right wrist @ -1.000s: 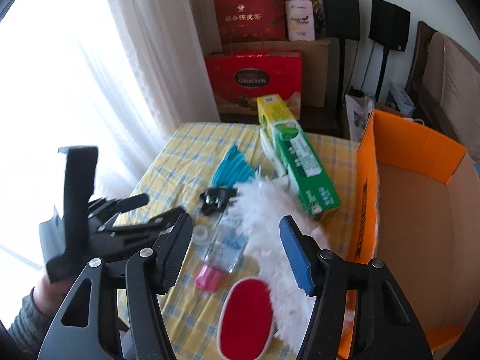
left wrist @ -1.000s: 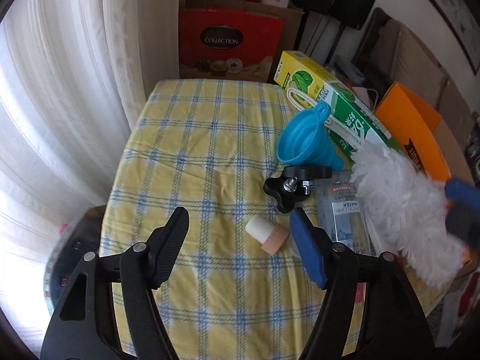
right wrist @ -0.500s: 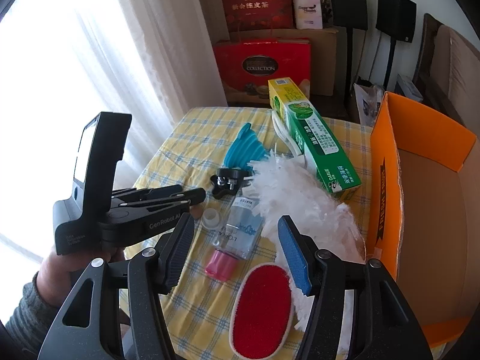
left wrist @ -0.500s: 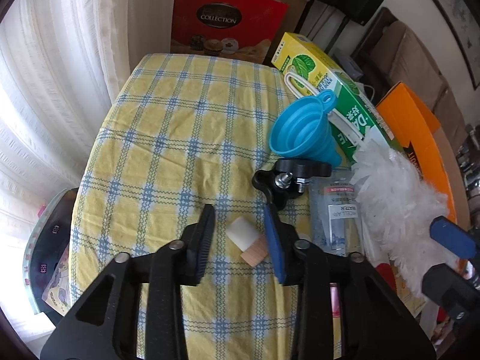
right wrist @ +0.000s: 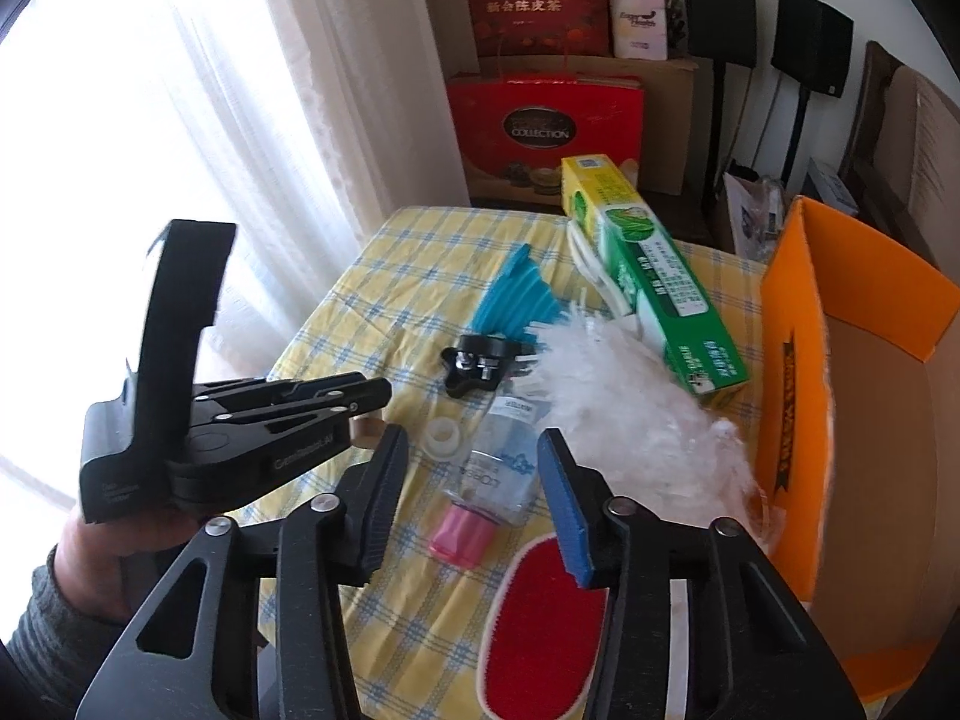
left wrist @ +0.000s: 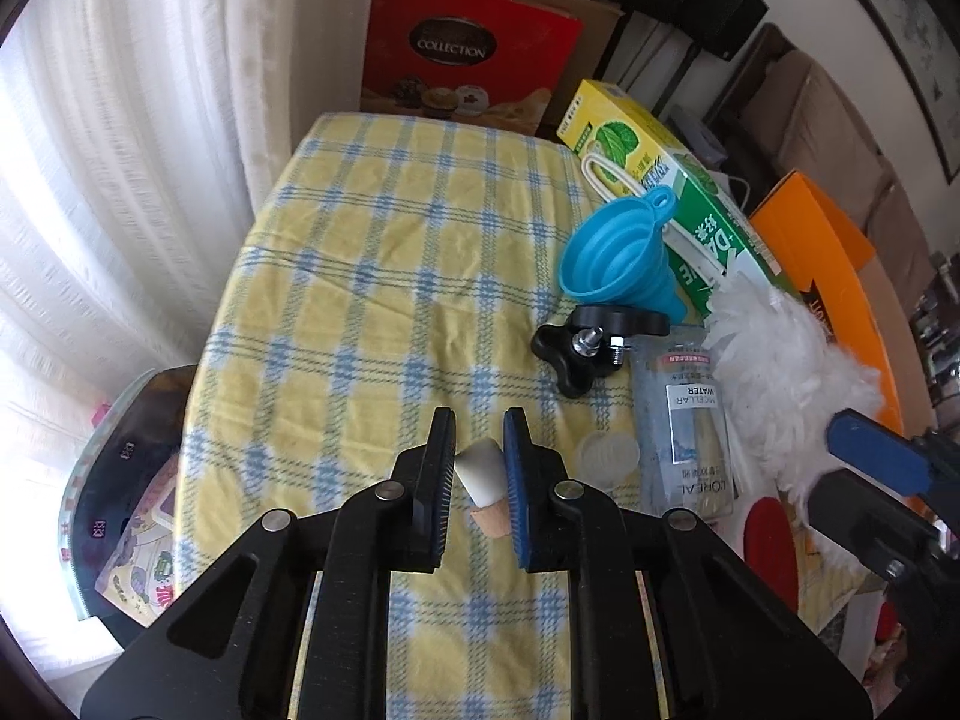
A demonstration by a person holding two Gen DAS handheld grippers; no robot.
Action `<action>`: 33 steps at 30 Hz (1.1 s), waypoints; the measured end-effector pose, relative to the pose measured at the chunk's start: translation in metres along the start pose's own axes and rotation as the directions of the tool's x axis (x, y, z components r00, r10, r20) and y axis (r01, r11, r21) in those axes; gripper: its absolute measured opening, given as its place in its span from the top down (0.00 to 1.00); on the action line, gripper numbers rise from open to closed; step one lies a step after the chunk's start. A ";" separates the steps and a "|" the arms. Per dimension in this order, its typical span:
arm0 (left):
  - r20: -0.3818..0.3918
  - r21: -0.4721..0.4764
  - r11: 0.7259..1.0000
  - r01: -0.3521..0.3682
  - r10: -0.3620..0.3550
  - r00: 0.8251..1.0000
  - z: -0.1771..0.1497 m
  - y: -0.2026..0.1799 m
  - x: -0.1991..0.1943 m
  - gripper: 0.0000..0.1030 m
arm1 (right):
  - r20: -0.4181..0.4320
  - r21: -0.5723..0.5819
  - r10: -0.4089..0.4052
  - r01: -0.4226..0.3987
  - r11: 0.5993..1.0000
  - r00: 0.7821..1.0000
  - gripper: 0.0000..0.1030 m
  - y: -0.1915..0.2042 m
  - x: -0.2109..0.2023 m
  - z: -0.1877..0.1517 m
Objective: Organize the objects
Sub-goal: 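Close the left tool on the cork-topped bottle while the right tool approaches the clear cap, then grasp the clear plastic cap with the right tool while the left tool holds the cork bottle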
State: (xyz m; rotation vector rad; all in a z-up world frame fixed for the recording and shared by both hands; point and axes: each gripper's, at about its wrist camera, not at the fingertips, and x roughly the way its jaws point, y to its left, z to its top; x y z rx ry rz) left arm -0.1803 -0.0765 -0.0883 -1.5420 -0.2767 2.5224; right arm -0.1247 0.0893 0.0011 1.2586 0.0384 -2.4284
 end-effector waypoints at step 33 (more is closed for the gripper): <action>0.015 -0.077 0.997 0.022 -0.021 1.000 -0.006 0.035 -0.018 0.69 | -0.177 -0.169 0.001 -0.032 0.985 0.984 0.73 0.034 0.093 0.007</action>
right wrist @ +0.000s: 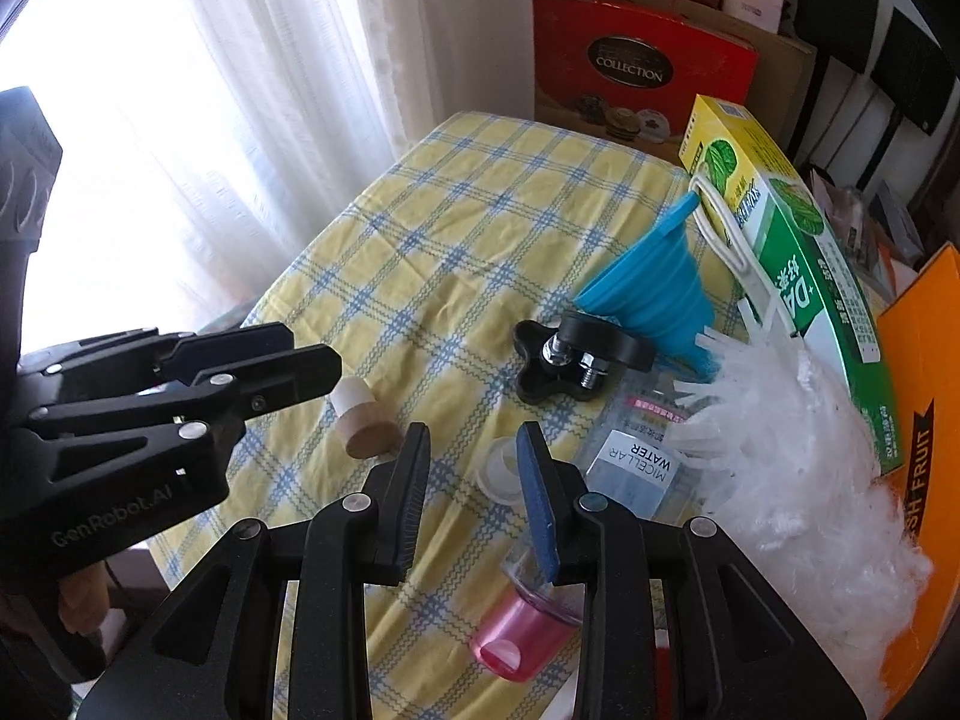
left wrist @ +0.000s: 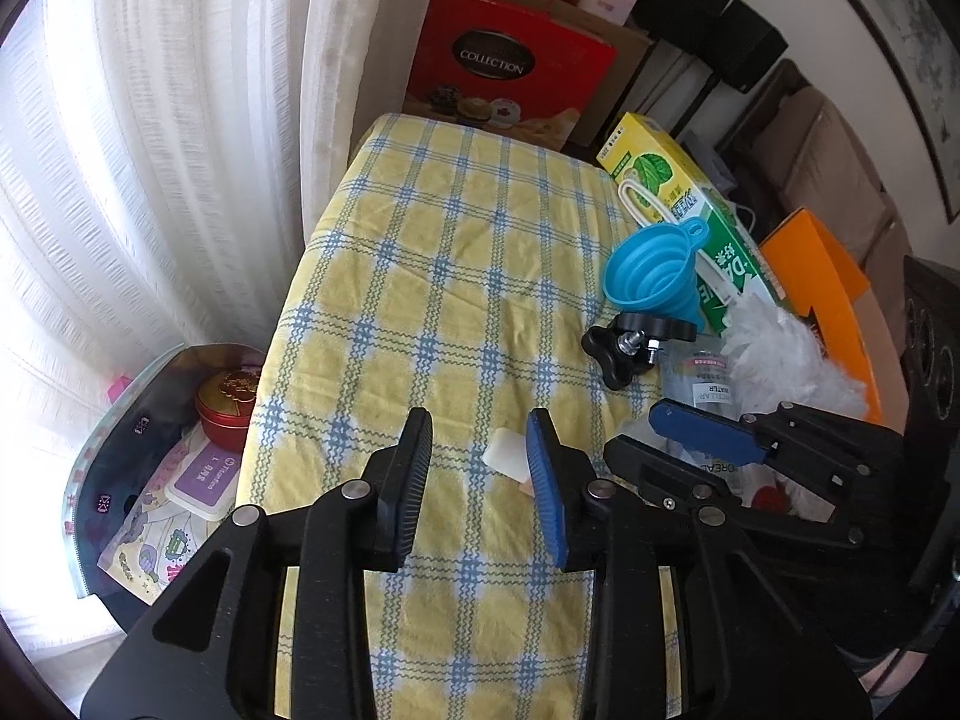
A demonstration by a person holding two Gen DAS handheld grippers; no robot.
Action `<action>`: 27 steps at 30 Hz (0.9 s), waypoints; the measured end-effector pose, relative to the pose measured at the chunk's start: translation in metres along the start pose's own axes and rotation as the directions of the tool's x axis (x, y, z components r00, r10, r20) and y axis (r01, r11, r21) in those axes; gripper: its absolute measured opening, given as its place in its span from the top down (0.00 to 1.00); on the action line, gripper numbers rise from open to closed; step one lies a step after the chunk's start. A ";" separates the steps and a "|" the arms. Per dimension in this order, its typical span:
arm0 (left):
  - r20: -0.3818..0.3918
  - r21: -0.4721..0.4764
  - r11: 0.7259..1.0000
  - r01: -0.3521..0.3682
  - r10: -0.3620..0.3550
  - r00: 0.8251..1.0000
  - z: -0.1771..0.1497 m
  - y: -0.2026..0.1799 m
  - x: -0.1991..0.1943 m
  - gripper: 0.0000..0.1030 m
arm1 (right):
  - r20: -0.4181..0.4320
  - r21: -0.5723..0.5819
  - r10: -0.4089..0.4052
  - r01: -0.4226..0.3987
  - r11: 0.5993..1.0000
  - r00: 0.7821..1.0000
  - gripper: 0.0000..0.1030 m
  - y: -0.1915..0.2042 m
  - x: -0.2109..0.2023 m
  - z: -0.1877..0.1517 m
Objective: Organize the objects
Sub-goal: 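Grasp the clear plastic cap with the right tool while the left tool holds the cork bottle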
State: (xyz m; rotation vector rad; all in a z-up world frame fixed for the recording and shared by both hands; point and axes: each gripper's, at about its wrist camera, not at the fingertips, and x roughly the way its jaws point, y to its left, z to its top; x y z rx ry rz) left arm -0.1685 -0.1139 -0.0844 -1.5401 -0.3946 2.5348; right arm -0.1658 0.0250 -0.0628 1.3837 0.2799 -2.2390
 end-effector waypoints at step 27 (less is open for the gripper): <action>-0.034 0.115 0.991 -0.062 0.067 0.997 -0.009 -0.031 0.029 0.68 | 0.083 0.070 0.081 -0.087 0.994 0.993 0.88 -0.014 -0.045 0.000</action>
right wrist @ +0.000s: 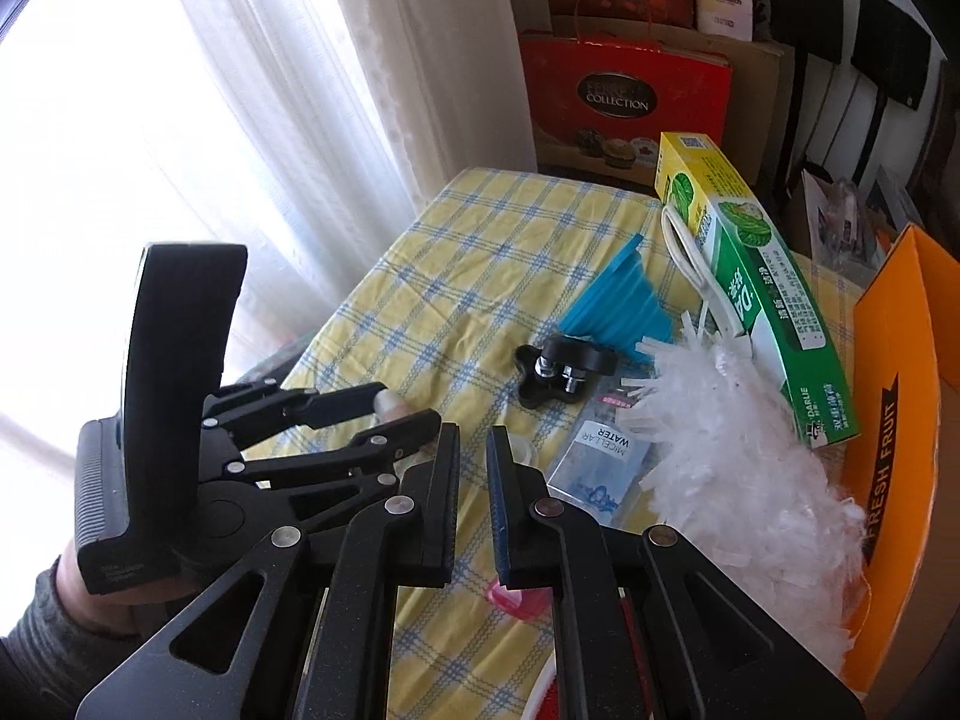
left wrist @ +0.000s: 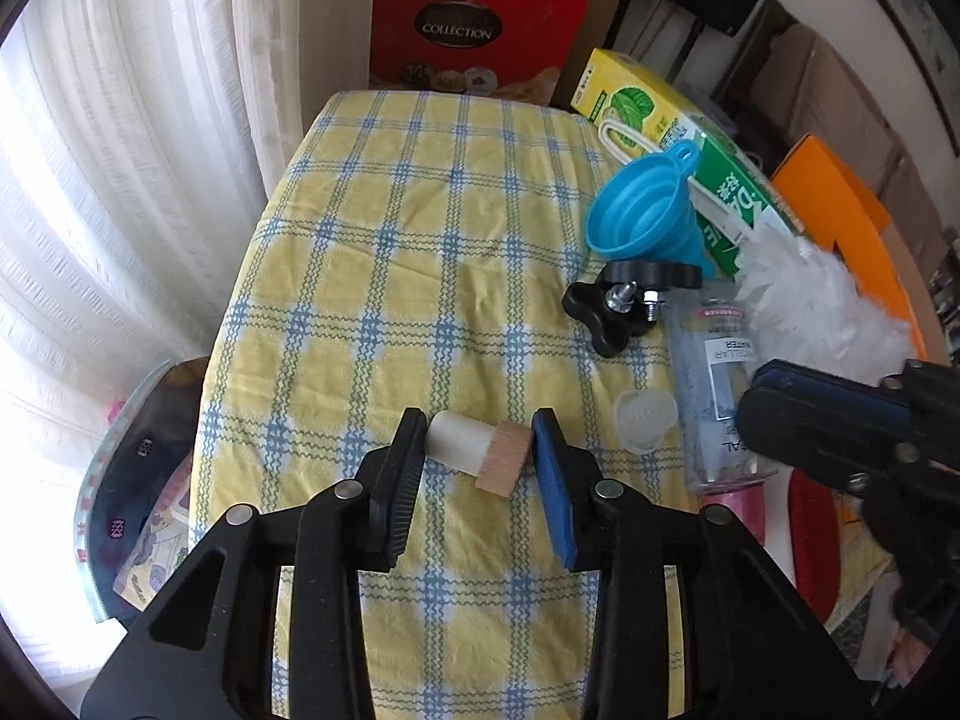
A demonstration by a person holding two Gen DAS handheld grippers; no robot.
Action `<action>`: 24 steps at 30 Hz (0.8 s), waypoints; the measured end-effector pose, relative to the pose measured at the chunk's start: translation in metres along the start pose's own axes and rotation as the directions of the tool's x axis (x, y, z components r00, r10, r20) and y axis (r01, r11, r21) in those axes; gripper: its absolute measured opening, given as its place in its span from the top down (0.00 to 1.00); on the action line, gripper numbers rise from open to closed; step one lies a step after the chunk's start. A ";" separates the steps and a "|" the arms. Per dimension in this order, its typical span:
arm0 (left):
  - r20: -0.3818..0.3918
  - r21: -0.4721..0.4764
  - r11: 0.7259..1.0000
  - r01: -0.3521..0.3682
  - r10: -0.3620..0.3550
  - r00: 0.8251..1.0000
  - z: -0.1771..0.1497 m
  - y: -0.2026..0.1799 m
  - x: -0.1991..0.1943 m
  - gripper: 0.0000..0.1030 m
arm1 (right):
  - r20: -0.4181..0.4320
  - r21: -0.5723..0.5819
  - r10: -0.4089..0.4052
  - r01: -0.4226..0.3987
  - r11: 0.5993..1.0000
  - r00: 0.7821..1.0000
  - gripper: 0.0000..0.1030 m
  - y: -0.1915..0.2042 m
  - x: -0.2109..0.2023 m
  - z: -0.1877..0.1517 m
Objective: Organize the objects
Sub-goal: 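Grasp the clear plastic cap with the right tool while the left tool holds the cork bottle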
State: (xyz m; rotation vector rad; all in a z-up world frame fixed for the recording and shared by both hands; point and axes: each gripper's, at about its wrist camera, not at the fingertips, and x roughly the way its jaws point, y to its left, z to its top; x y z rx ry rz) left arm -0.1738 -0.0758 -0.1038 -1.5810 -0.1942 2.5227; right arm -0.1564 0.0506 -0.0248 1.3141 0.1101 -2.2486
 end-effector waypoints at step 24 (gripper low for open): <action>0.066 -0.062 0.996 0.065 -0.061 0.996 0.005 0.028 -0.041 0.68 | -0.115 -0.178 -0.097 0.075 0.981 0.989 0.89 0.022 0.048 -0.009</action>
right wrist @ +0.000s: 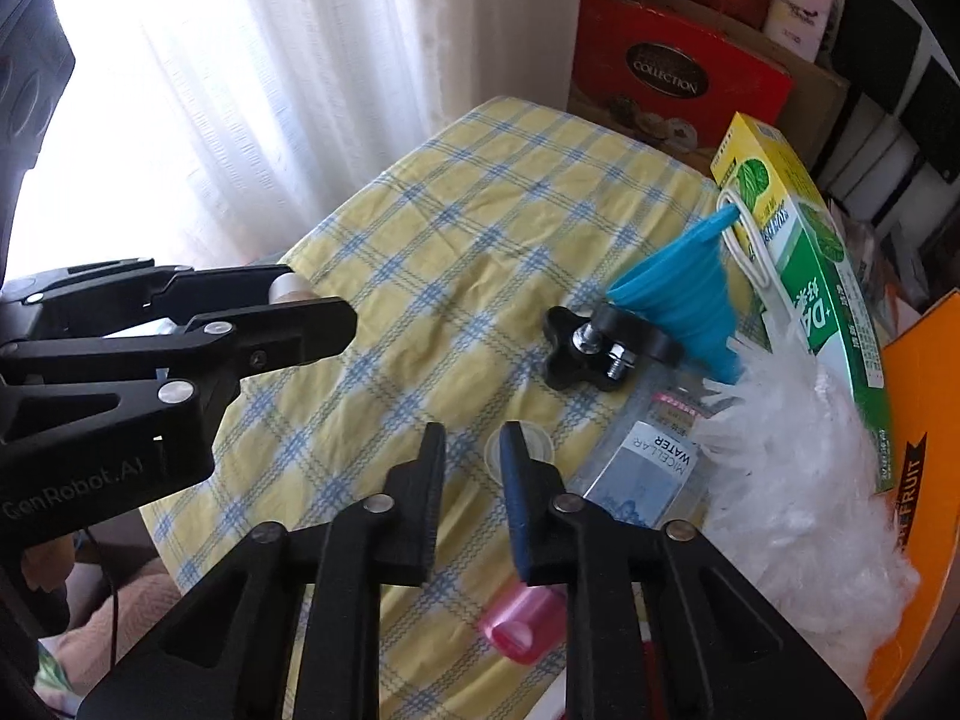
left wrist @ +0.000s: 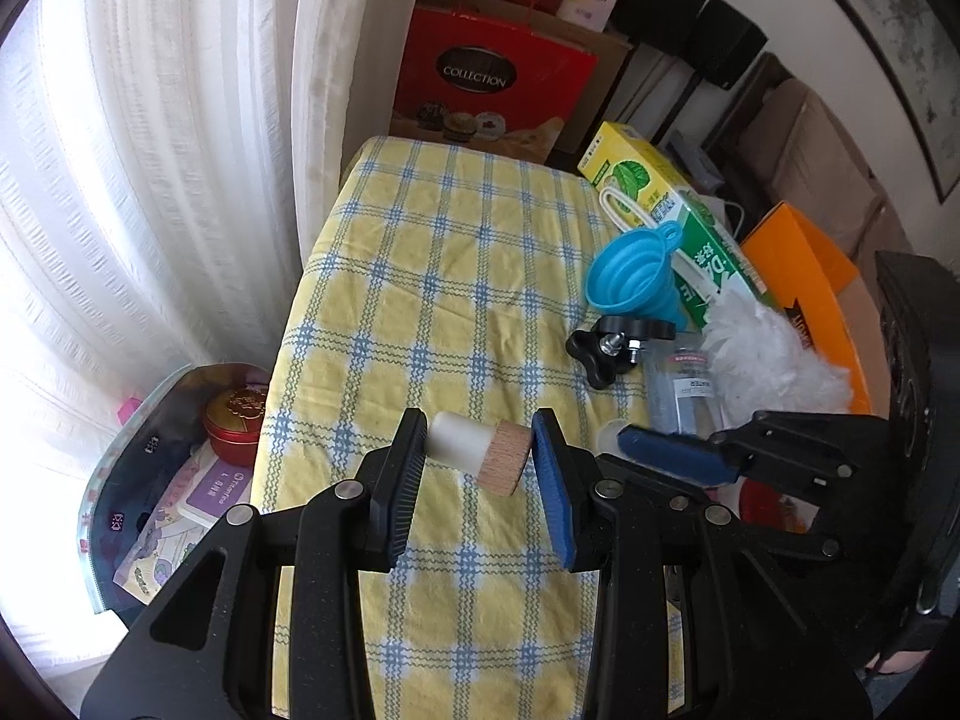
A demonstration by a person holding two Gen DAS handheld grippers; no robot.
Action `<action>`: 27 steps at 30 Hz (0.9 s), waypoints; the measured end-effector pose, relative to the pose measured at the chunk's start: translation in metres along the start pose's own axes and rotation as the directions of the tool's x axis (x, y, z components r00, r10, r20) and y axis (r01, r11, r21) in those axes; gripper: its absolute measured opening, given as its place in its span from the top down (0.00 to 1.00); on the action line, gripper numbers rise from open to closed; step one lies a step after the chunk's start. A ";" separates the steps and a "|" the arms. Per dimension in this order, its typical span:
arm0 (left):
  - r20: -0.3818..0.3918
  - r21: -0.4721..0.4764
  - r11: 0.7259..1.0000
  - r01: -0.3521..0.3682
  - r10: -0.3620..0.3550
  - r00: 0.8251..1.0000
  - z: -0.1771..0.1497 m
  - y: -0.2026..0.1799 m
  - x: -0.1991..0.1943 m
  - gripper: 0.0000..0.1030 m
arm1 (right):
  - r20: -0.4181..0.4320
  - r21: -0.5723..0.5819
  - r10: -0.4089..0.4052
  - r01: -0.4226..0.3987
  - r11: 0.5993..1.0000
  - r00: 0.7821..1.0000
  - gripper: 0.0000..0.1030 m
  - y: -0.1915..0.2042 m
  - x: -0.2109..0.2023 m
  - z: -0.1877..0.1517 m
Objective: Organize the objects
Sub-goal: 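Grasp the clear plastic cap with the right tool while the left tool holds the cork bottle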
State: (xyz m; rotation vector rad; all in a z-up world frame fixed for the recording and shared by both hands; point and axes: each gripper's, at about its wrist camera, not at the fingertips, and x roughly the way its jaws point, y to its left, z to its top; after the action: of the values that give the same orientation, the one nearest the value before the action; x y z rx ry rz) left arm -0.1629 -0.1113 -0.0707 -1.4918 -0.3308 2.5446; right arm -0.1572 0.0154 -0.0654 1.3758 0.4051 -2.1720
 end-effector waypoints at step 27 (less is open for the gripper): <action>-0.004 0.016 1.000 0.004 -0.004 1.000 -0.003 -0.007 -0.004 0.68 | -0.129 -0.043 -0.007 0.001 0.999 0.992 0.76 -0.006 0.019 0.010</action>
State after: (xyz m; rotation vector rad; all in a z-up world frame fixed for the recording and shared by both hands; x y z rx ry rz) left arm -0.1580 -0.1051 -0.0671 -1.4887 -0.3123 2.5350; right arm -0.1744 0.0095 -0.0784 1.4970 0.5002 -2.0718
